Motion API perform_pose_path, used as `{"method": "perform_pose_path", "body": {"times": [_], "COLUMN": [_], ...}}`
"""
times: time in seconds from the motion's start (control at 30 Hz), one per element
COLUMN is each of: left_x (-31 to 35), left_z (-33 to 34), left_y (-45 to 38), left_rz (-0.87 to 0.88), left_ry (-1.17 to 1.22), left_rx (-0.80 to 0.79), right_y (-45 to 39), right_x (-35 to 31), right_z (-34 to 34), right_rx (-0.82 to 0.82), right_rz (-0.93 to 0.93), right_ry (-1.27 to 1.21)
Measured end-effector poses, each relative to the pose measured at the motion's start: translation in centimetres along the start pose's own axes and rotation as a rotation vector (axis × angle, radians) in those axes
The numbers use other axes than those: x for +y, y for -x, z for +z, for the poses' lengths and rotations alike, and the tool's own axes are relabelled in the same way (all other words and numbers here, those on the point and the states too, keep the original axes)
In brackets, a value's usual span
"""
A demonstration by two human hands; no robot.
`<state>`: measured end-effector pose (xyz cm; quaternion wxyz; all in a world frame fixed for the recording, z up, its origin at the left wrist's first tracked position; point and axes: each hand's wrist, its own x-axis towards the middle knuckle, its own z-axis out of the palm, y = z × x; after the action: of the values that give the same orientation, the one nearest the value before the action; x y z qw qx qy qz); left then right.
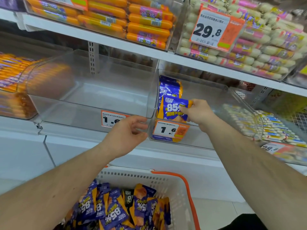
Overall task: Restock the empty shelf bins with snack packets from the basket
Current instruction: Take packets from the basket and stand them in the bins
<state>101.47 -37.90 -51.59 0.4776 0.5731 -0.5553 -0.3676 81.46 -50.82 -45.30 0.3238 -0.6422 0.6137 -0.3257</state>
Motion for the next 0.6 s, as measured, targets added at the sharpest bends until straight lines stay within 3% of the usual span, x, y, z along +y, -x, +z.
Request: {"method": "perform_pose_path", "body": {"times": [0.17,0.27,0.37,0.43,0.53,0.6], "left_x": [-0.6,-0.8,-0.8,-0.9,-1.1,-1.4], "left_z": [0.0,0.0,-0.1,-0.2,-0.4,-0.6], "left_y": [0.2,0.3,0.4,0.5,0.9,1.2], "left_rz": [-0.049,-0.072,-0.075,-0.081,-0.106,-0.129], "left_ry": [-0.046,-0.105,-0.173,-0.192,-0.234,-0.282], "left_rx": [-0.054,-0.1,-0.117,-0.121,-0.155,-0.2], "right_y": [-1.0,-1.0,-1.2,-1.1,0.6,3.0], "right_x": [-0.4,-0.4,-0.1,0.0,0.4,0.8], "right_z": [0.8,0.8,0.9,0.7,1.1,2.3], "right_rx": [-0.191,-0.229,-0.218,-0.123,0.2,0.391], "right_rz": [0.074,0.11,0.147,0.135,-0.142,-0.606], "right_ry": [0.346,0.374,0.304,0.371,0.463,0.375]}}
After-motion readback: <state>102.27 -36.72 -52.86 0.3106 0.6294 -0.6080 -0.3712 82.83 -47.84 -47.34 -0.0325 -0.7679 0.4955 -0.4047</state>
